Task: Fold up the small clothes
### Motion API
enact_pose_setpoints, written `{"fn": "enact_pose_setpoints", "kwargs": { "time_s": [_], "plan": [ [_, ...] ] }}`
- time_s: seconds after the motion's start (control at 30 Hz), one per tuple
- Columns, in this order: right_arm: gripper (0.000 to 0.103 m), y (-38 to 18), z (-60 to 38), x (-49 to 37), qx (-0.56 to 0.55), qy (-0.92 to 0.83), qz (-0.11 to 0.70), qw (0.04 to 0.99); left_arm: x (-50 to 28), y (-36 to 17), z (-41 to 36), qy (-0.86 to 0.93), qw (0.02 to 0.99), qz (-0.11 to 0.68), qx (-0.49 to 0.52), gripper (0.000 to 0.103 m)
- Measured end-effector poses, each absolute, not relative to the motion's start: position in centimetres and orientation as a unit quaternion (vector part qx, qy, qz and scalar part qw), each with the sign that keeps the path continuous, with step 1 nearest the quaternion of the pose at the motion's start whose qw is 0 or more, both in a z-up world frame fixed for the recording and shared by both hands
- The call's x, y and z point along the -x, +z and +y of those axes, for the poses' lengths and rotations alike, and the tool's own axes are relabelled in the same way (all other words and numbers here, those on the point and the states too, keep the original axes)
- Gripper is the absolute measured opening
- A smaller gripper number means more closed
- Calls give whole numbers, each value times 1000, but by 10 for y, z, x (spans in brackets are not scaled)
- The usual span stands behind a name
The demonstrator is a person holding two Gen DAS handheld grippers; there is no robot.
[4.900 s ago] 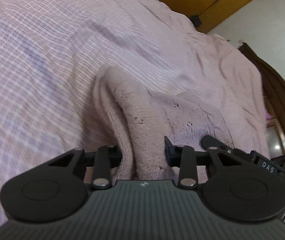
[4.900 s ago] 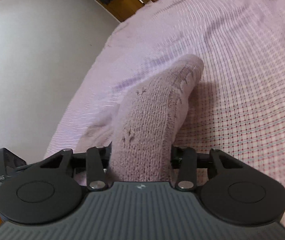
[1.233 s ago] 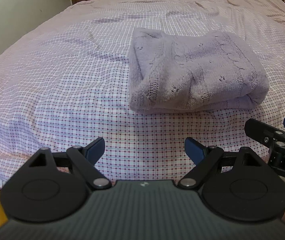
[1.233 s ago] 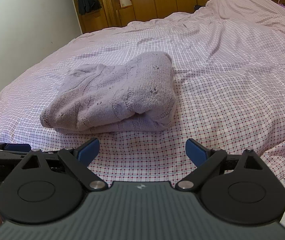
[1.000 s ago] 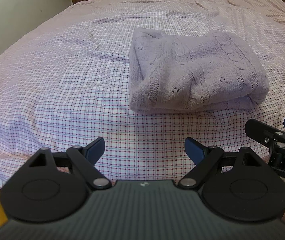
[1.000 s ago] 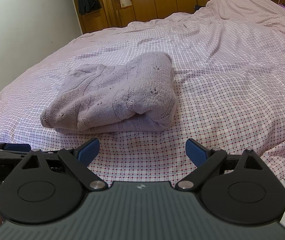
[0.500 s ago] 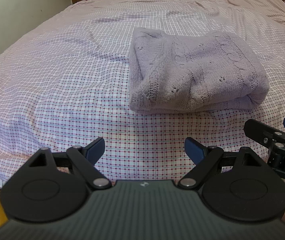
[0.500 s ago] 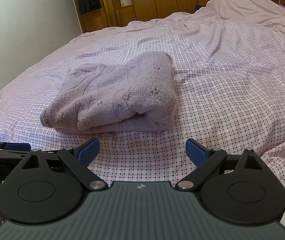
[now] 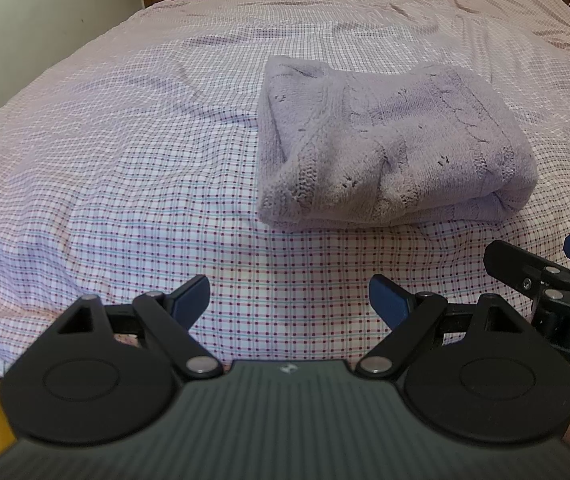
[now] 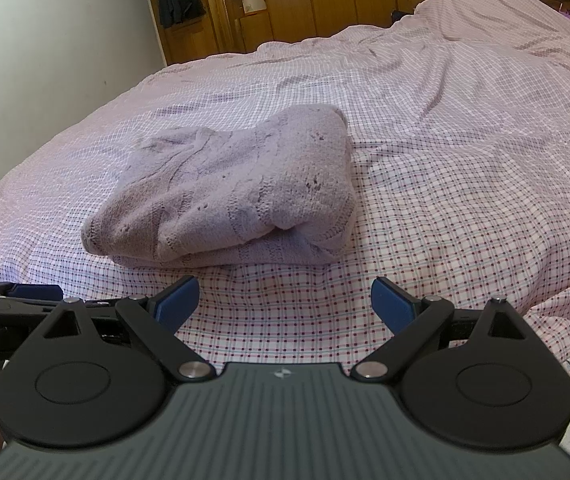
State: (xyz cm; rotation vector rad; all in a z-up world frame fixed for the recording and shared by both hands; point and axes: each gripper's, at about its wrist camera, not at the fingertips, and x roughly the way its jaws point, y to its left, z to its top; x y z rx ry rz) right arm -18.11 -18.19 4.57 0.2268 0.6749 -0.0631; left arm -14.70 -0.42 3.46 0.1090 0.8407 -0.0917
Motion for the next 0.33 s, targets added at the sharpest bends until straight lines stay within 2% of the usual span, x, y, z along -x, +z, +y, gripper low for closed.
{"fn": "enact_pose_setpoints", "kwargs": {
  "time_s": [0.33],
  "plan": [
    [96,46,-182,181,-110,-30,330,937,147,34,-3,-44,910,408,-54,88]
  ]
}}
